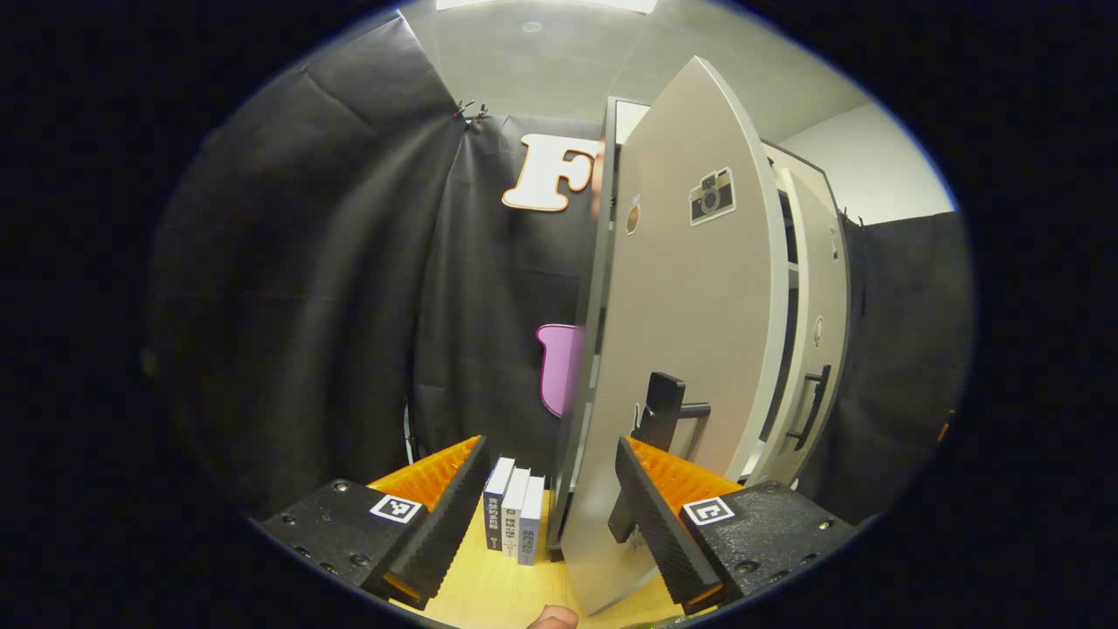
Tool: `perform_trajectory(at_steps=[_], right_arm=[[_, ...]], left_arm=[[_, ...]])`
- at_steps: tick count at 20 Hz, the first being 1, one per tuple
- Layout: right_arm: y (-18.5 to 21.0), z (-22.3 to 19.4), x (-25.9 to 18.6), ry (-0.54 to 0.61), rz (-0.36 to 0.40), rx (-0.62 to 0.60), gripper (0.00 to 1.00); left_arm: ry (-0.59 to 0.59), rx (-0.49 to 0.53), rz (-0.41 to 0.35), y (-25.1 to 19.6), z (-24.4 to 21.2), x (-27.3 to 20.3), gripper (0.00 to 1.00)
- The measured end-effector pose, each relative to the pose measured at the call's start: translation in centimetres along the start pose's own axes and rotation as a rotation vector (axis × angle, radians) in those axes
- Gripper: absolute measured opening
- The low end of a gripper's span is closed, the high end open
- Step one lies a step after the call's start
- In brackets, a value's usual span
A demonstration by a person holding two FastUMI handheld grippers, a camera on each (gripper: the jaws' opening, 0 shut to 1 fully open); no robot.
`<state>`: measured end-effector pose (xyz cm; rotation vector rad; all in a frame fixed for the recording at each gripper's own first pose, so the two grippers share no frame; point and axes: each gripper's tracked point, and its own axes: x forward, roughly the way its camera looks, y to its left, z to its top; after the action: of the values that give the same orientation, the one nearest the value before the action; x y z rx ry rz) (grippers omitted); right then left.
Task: Grasp the bottle in the cabinet with the left hand and place it on the coaster, then close the right door with the right hand and the left door with the left hand.
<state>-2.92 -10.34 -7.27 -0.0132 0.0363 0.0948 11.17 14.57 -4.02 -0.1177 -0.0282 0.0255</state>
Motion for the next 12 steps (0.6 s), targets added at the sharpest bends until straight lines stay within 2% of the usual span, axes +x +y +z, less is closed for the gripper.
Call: perform_trajectory(at_steps=[5, 12], right_arm=[[-0.2, -0.5, 0.7, 0.007, 0.004, 0.007, 0.95], [-0.5, -0.6, 1.0, 0.013, -0.004, 0.012, 0.95]], left_arm=[[0.018, -0.049, -0.049, -2.6, -0.6, 0.4, 0.93], [0.003, -0.005, -0.043, -3.4, -0.5, 0.6, 0.93]])
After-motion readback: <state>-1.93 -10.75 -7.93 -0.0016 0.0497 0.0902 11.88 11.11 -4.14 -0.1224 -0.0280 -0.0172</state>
